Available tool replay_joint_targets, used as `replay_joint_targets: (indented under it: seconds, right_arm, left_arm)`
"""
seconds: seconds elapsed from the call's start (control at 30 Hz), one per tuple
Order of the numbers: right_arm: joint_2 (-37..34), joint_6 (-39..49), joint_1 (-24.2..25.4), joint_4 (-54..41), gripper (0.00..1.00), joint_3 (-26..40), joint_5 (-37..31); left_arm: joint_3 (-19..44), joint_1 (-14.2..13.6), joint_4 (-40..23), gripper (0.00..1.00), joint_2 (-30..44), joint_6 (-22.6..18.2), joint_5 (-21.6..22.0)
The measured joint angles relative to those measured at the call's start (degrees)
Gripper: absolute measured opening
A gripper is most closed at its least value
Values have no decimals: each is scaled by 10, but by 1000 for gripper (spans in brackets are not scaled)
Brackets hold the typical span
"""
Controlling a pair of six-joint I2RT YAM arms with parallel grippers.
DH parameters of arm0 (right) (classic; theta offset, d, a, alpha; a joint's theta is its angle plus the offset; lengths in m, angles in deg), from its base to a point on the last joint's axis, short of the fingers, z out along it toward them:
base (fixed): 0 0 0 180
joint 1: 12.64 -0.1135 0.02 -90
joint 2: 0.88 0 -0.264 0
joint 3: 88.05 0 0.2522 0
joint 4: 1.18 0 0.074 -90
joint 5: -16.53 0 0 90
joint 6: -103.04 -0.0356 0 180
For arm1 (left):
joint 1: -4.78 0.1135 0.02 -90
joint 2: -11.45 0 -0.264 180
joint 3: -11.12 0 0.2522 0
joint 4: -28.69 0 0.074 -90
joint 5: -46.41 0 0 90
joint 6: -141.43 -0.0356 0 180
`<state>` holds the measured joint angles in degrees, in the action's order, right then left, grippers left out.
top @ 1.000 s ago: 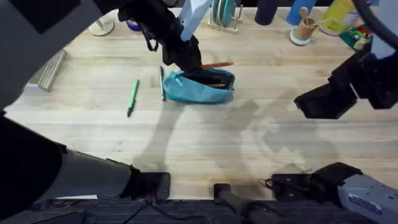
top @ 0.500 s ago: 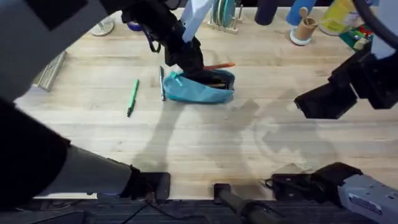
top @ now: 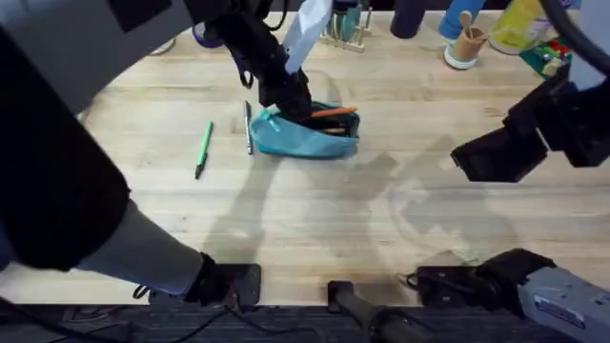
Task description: Unzip the bag, pick up the pens from the table one at a time and place them inside, then zip the bag closed.
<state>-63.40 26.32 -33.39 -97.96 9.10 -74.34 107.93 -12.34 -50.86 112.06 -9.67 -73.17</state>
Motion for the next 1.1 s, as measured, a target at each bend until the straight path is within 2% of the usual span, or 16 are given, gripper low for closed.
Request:
replay_joint_targets:
  seconds: [0.83, 0.87, 0.9, 1.03, 1.07, 1.1]
  right_arm:
    - [0, 0, 0, 0, 998, 0, 0]
    - [0, 0, 0, 0, 998, 0, 0]
    - [0, 0, 0, 0, 998, 0, 0]
    - [0, 0, 0, 0, 998, 0, 0]
    - [0, 0, 0, 0, 998, 0, 0]
    - [0, 0, 0, 0, 998, 0, 0]
  left_arm:
    - [-1, -2, 2, 44, 19, 0, 24]
    - [-1, -2, 2, 101, 19, -1, 24]
    - [-1, -2, 3, 215, 19, -2, 24]
    - [-1, -2, 4, 855, 19, -2, 24]
    - [-1, -2, 4, 958, 19, 0, 24]
    - [-1, -2, 4, 981, 19, 0, 24]
